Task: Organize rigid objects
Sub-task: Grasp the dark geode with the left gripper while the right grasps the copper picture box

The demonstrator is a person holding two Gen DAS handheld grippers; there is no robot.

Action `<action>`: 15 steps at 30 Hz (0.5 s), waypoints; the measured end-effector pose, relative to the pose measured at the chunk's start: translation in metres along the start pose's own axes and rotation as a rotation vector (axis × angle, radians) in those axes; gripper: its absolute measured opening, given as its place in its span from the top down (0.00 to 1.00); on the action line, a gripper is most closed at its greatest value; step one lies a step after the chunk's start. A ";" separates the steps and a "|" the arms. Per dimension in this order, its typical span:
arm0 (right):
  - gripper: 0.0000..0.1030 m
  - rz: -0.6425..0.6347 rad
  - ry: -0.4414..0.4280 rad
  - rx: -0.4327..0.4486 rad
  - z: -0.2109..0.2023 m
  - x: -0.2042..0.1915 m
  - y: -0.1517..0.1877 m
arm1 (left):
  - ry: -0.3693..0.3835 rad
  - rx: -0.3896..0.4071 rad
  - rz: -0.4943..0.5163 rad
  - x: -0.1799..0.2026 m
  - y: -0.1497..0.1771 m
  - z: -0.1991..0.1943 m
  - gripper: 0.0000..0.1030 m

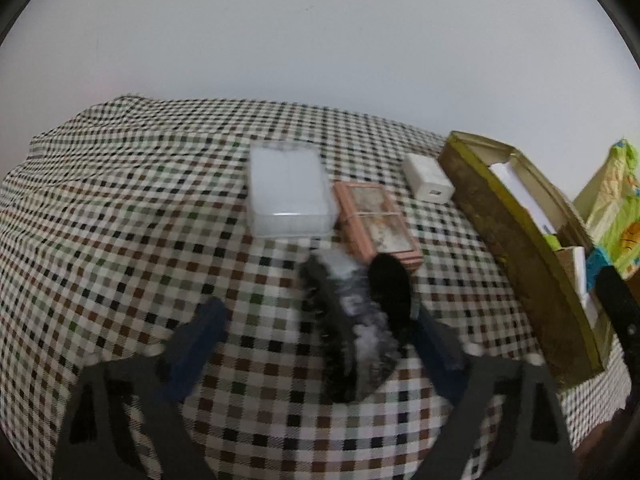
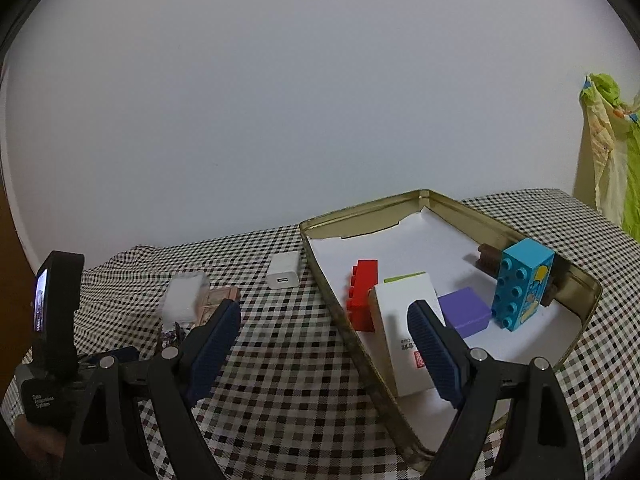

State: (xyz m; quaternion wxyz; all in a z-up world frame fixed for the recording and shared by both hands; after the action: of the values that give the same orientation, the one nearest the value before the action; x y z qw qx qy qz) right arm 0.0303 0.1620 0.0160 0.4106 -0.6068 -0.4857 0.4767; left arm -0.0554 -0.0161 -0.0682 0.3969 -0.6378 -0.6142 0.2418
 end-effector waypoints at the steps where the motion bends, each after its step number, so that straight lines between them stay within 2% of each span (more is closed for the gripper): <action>1: 0.15 0.003 -0.002 -0.005 0.001 0.000 0.001 | 0.010 -0.001 0.006 0.002 0.000 -0.001 0.25; 3: 0.15 0.005 -0.003 -0.011 0.003 0.000 0.000 | 0.033 -0.003 0.024 0.005 -0.001 -0.001 0.32; 5: 0.15 0.006 -0.001 -0.012 0.005 0.000 0.000 | 0.083 -0.004 0.020 0.007 -0.001 -0.001 0.50; 12: 0.15 0.005 -0.008 -0.026 0.010 -0.002 0.002 | 0.100 -0.002 0.001 0.004 -0.003 0.000 0.51; 15: 0.15 -0.001 -0.021 -0.027 0.010 -0.006 0.002 | 0.055 0.014 0.006 -0.005 -0.005 -0.006 0.51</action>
State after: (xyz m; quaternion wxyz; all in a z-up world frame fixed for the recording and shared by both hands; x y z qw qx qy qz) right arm 0.0209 0.1564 0.0127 0.3973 -0.6072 -0.4966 0.4763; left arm -0.0545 -0.0223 -0.0618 0.4175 -0.6434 -0.5992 0.2295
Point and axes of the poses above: each gripper's, at about its wrist camera, not at the fingertips, and z roughly the way its jaws point, x to its right, y to its underside, the point moved 1 cm from there along z, roughly the way its jaws point, and after that the axes turned 15 degrees about x, right-handed, at the moved point
